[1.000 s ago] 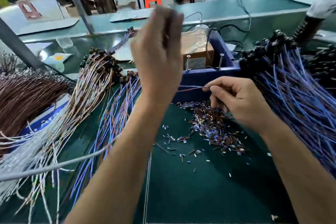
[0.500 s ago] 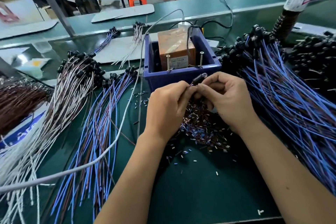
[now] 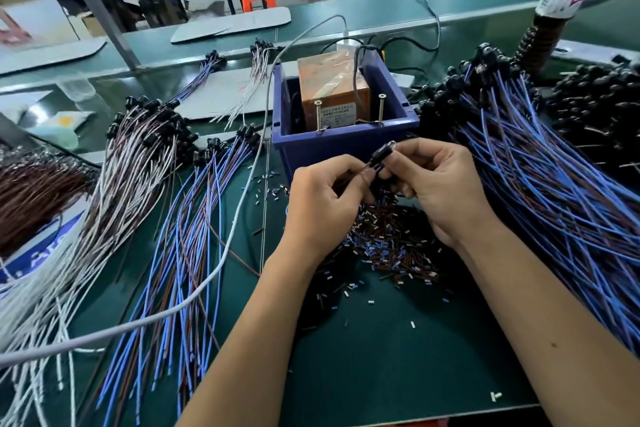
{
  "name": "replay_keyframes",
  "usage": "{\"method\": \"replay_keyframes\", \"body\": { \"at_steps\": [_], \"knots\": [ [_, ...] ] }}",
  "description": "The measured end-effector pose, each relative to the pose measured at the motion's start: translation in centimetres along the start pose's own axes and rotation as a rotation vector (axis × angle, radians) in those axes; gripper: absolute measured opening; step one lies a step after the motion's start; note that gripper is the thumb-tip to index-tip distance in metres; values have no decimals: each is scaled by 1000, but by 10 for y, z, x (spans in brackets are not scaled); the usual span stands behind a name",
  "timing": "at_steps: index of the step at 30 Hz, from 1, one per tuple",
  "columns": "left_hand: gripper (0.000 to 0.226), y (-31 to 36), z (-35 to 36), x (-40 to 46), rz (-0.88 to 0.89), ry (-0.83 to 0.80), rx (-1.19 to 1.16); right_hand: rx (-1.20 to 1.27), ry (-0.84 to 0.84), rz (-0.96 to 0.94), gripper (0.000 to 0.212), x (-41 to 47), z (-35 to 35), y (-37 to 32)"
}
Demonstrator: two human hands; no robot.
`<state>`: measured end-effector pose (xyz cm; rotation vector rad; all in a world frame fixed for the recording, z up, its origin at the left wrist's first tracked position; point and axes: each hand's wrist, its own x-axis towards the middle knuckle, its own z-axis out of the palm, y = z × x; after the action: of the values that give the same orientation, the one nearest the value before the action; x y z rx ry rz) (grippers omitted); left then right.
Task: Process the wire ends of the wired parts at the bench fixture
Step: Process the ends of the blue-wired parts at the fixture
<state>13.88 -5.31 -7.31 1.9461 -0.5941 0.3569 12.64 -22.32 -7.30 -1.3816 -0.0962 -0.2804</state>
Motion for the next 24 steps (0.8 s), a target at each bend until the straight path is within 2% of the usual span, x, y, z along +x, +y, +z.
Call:
{"method": "replay_keyframes", "body": {
  "at_steps": [3,7,16,19,24],
  "knots": [
    [17,1,1,-1,-31,-28,-24,-32,19,13,8,1,-3,1],
    [15,2,1,-1,-49,-45,-51,-128,19,13,18,1,-4,2],
    [22,-2,1,1,-105,-48,7,-233,-74,-27,22,0,-3,0],
    [15,-2,1,1,-149,-20,-87,-289,-34,-40,10,0,-4,1],
    [9,-1,1,2,-211,1,-185,-241,23,8,12,2,-5,3]
  ]
}}
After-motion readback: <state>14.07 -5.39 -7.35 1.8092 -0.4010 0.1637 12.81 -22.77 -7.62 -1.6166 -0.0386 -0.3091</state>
